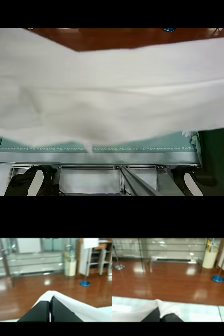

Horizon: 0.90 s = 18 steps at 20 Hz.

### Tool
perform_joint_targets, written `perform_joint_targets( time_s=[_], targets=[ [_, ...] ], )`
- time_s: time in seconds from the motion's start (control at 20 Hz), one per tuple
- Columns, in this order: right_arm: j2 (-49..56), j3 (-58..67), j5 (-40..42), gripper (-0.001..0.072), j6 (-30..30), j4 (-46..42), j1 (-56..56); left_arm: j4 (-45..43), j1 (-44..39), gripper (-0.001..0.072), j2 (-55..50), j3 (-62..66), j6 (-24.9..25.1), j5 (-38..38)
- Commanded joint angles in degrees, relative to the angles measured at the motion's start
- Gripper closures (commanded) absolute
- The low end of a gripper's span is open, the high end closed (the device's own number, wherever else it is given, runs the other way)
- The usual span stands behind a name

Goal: Fold the shirts.

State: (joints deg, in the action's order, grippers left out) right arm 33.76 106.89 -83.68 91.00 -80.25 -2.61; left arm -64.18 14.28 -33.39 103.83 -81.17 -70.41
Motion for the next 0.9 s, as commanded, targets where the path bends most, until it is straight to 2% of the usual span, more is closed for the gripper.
perform_joint_targets(
  time_s=[0.0,0.2,0.3,0.45,0.65,0.85],
  targets=[
    [-1.42,-1.51,-8.11,0.0691,1.44,-4.66,0.04,-16.52,-6.36,0.0691,2.03,-2.08,-5.14,-3.78],
    [-0.52,-14.25,-5.68,0.0692,1.79,-0.17,0.04,-15.78,-6.58,0.0691,-0.17,-15.54,-7.23,-3.58],
    [2.25,-22.45,-1.14,0.0692,1.29,2.95,0.04,-13.66,-6.58,0.0691,-4.24,-22.05,-7.15,-3.54],
    [10.78,-29.68,7.04,0.0692,-0.48,6.25,0.04,-7.02,-7.48,0.0690,-14.25,-27.96,-3.21,0.50],
    [28.50,-29.62,18.84,0.0692,-2.73,9.38,0.04,-3.15,-8.39,0.0690,-32.57,-26.58,-2.45,8.87],
    [47.43,-21.49,23.96,0.0692,-3.39,10.86,0.04,-2.21,-8.24,0.0690,-51.28,-16.44,-2.49,10.86]
  ],
)
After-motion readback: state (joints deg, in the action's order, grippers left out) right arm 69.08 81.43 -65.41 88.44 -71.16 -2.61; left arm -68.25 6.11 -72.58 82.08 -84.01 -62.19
